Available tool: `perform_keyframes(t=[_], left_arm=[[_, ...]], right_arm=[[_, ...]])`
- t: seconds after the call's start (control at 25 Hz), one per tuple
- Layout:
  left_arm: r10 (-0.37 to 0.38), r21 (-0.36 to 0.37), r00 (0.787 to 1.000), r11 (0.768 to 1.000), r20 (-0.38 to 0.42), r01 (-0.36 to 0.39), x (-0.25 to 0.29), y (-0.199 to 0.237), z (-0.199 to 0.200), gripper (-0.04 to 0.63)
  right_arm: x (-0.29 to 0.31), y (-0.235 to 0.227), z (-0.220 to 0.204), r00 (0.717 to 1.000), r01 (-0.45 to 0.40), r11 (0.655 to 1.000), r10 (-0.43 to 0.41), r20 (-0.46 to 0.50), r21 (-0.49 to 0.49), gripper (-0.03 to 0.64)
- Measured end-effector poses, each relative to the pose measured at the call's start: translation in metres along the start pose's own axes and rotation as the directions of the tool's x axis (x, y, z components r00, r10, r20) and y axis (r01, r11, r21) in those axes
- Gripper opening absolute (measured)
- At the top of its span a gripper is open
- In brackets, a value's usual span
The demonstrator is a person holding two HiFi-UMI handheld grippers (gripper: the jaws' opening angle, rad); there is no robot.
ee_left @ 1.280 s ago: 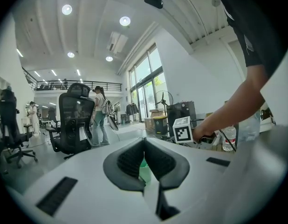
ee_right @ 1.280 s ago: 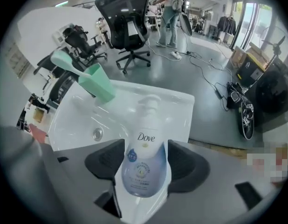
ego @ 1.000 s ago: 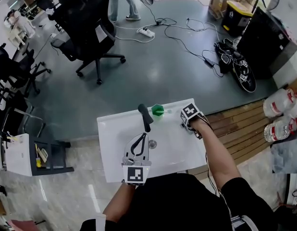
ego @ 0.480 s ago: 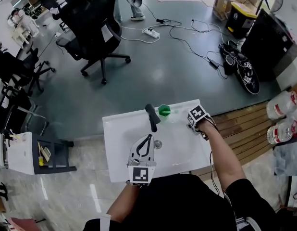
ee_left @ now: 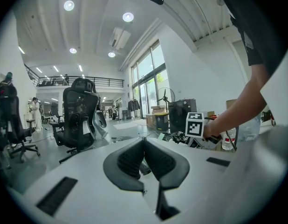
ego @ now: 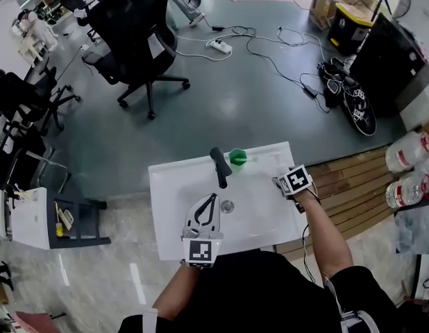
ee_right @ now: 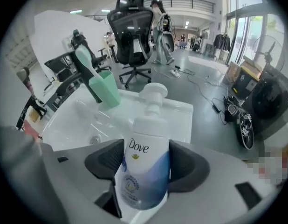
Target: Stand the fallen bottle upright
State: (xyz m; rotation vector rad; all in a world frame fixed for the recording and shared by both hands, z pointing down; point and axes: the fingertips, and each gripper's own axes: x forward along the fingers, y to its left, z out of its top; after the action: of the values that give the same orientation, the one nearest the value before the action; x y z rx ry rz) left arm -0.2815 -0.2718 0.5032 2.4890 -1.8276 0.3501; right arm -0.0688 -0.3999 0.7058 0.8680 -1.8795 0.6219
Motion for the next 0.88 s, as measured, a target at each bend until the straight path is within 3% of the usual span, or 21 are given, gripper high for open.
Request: perform_keyframes(t=[0.12, 0.32, 0.68, 0.88], left_arm=[[0.003, 0.004, 1.000, 1.000, -0.015, -0.002, 0.000, -0.001, -0.003, 0.018], [-0.012, 0.015, 1.000, 1.000, -0.027, 0.012, 0.004, -0.011, -0.012, 0.018], [-0.024, 0.010, 0.999, 1.000, -0.025, 0.024, 0.011, -0.018, -0.004, 0.018], [-0.024, 0.019, 0.999, 1.000, -0.037, 0.024, 0.010, -0.020, -0.005, 0.018]], right_arm=[[-0.015, -0.002, 0.001, 0.992, 0.034, 0.999, -0.034, 0.124, 0.003, 0.308], [-0.037, 0.002, 0.001, 0.952, 0.054, 0.998, -0.047, 0.304, -0.012, 0.305], [-0.078, 0.004, 0.018, 0.846, 0.115, 0.993, -0.089, 0.525, -0.017, 0.301], [-0.082, 0.008, 0.036, 0.791, 0.109, 0.993, -0.055, 0.610, -0.052, 0.301]])
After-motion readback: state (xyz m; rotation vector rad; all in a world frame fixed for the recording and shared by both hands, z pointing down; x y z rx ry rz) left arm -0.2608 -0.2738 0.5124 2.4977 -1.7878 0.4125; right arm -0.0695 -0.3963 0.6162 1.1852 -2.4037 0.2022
